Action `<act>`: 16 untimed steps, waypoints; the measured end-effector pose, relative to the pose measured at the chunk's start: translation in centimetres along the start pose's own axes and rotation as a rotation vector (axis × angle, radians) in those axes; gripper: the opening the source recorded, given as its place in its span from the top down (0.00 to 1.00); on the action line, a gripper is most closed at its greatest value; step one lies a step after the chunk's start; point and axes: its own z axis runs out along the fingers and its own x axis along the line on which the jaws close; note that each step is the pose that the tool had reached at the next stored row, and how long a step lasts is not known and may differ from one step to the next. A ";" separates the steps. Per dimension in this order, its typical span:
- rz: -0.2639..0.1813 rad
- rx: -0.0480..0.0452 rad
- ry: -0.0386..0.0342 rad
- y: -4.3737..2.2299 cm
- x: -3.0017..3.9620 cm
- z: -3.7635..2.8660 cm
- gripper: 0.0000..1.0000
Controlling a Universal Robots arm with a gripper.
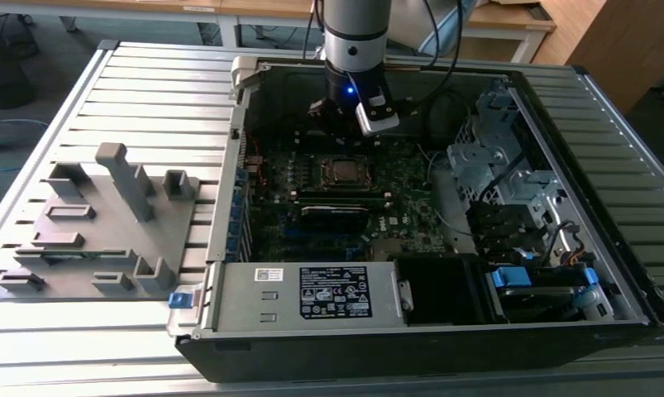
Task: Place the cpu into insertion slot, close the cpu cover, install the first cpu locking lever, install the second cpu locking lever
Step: 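Install the first cpu locking lever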
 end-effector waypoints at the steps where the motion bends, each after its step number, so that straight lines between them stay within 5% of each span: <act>1: 0.000 0.0001 0.0000 0.00 0.00 -0.05 0.90; 16: 0.000 -0.0005 -0.0002 0.02 -0.02 -0.28 0.90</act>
